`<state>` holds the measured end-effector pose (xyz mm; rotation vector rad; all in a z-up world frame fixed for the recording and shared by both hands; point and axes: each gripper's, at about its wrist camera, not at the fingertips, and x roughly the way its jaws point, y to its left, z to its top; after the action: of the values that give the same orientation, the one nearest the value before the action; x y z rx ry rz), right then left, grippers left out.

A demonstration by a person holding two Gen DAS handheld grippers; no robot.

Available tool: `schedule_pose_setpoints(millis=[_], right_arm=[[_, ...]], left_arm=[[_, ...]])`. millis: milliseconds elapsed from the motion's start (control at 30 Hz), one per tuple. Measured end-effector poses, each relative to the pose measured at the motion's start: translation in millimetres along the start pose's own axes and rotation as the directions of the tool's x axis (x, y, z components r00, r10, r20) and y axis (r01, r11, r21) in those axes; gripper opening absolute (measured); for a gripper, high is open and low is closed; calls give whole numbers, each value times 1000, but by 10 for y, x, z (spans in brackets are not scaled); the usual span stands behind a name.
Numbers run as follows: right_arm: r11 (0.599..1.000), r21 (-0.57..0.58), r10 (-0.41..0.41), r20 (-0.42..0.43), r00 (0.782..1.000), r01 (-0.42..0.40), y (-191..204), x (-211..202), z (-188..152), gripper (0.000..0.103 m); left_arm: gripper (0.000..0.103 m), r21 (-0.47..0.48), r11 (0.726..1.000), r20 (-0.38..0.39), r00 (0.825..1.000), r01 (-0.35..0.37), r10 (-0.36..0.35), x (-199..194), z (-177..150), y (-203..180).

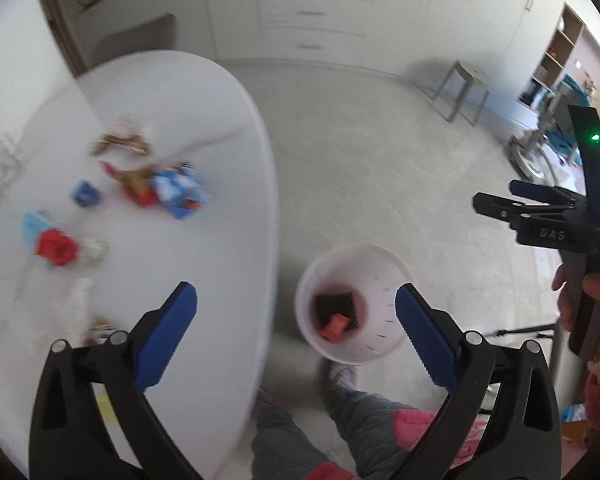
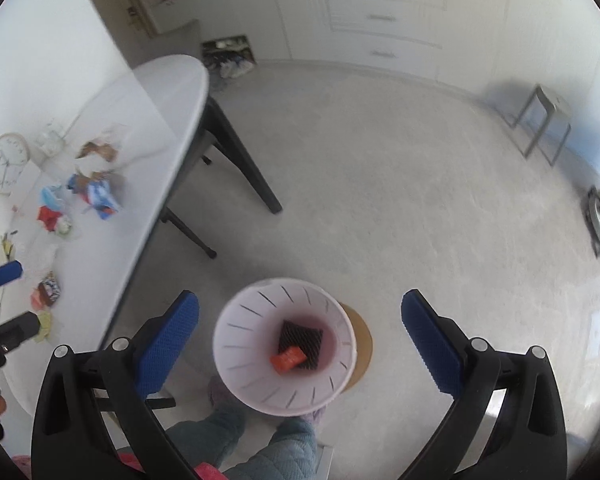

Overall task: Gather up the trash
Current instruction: 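Release the red wrapper into the bin with the left gripper, then grasp the yellow-green paper with the left gripper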

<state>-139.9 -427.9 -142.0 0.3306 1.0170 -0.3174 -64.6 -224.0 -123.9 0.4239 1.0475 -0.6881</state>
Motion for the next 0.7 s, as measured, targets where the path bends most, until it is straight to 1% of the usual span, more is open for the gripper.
schedule_pose_setpoints(millis=[67, 167, 267, 400, 467, 600, 700], right_arm=[[999, -38, 26, 21, 999, -25, 217, -82, 106, 101], [996, -72, 57, 46, 997, -53, 537, -158, 245, 101], [992, -91, 95, 66, 993, -89, 842, -227, 351, 101], [983, -134, 133, 75, 988, -122, 1280, -267, 454, 101], [977, -170, 143, 72, 987, -129, 1533, -265, 481, 101], [966, -222, 147, 50, 988, -133, 1934, -233, 449, 101], [958, -242, 161, 19, 987, -151, 2172, -179, 389, 101]], left_arm=[[95, -24, 999, 20, 999, -40, 41, -213, -77, 256], [95, -59, 994, 32, 995, -95, 97, -418, -235, 596], [95, -102, 983, 17, 988, -152, 155, -536, -490, 964], [95, -165, 973, -5, 986, -163, 165, -574, -797, 1328], [95, -172, 972, -9, 987, -160, 161, -557, -950, 1443], [95, -109, 983, -15, 990, -144, 143, -423, -1186, 1560], [95, -61, 992, -28, 993, -112, 111, -254, -1351, 1616]])
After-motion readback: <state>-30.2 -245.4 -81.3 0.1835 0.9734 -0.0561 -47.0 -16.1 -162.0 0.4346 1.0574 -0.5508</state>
